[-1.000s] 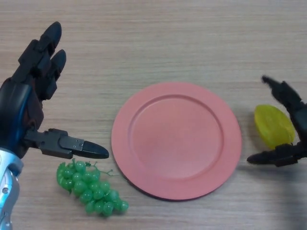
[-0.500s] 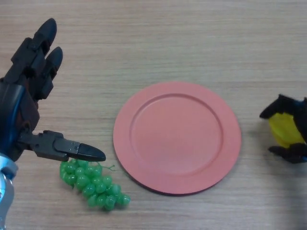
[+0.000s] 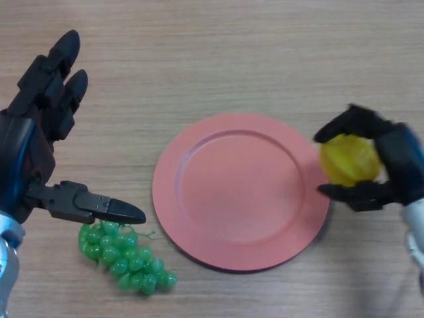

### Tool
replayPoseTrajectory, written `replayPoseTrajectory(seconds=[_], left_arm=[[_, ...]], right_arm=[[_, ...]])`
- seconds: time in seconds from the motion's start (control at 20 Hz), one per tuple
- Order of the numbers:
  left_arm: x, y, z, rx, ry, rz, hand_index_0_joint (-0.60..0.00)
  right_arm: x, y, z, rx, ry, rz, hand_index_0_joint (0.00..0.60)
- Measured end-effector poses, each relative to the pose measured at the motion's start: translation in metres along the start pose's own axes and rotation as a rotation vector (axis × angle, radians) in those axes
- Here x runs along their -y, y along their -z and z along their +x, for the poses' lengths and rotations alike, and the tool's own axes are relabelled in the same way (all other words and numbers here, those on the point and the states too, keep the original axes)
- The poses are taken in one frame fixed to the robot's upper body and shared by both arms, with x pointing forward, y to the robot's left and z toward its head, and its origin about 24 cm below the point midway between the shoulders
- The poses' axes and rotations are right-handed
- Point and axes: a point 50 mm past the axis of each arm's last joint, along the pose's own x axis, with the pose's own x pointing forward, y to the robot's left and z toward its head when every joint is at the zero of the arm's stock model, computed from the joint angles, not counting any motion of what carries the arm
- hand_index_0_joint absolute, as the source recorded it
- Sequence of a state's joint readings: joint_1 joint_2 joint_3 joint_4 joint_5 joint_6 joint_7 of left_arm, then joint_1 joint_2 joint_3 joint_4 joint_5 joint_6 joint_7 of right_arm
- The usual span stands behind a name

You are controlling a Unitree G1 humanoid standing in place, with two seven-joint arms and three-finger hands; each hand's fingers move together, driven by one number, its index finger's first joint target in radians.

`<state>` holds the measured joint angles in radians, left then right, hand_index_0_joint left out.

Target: Pick up the yellow starfruit and place it on the plate

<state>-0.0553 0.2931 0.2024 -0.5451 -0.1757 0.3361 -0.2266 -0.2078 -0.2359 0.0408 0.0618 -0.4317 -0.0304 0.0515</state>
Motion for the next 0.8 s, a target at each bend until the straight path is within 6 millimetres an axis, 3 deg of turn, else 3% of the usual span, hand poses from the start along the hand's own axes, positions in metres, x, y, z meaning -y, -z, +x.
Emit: replayPoseTrajectory(seconds=[0.15, 0.4, 0.45, 0.5, 0.55, 0.6, 0.65, 0.7, 0.8], left_arm=[[0.000, 0.000, 0.000, 0.001, 0.001, 0.000, 0.000], [0.000, 0.002, -0.002, -0.002, 0.006, -0.034, 0.000], [-0.001, 0.002, -0.003, -0.003, 0.001, -0.034, 0.000], [-0.002, 0.002, -0.003, -0.003, -0.003, -0.033, 0.000], [-0.002, 0.002, -0.003, -0.003, -0.004, -0.033, 0.000], [-0.002, 0.002, -0.003, -0.004, -0.004, -0.033, 0.000], [-0.002, 0.002, -0.003, -0.005, -0.004, -0.034, 0.000], [-0.002, 0.002, -0.004, -0.007, -0.004, -0.034, 0.000], [-0.003, 0.004, -0.005, -0.013, -0.006, -0.036, 0.000]], right_arm=[[-0.028, -0.013, 0.002, -0.016, -0.080, 0.140, 0.600], [-0.049, -0.026, 0.005, -0.030, -0.081, 0.277, 0.600], [-0.055, -0.028, 0.004, -0.046, -0.094, 0.291, 0.550], [-0.057, -0.028, 0.003, -0.055, -0.103, 0.287, 0.450], [-0.059, -0.028, 0.003, -0.059, -0.108, 0.286, 0.301], [-0.058, -0.029, 0.003, -0.057, -0.107, 0.286, 0.200], [-0.057, -0.031, 0.003, -0.049, -0.101, 0.288, 0.058], [-0.055, -0.034, 0.003, -0.046, -0.098, 0.298, 0.000], [-0.051, -0.043, 0.003, -0.017, -0.084, 0.381, 0.000]])
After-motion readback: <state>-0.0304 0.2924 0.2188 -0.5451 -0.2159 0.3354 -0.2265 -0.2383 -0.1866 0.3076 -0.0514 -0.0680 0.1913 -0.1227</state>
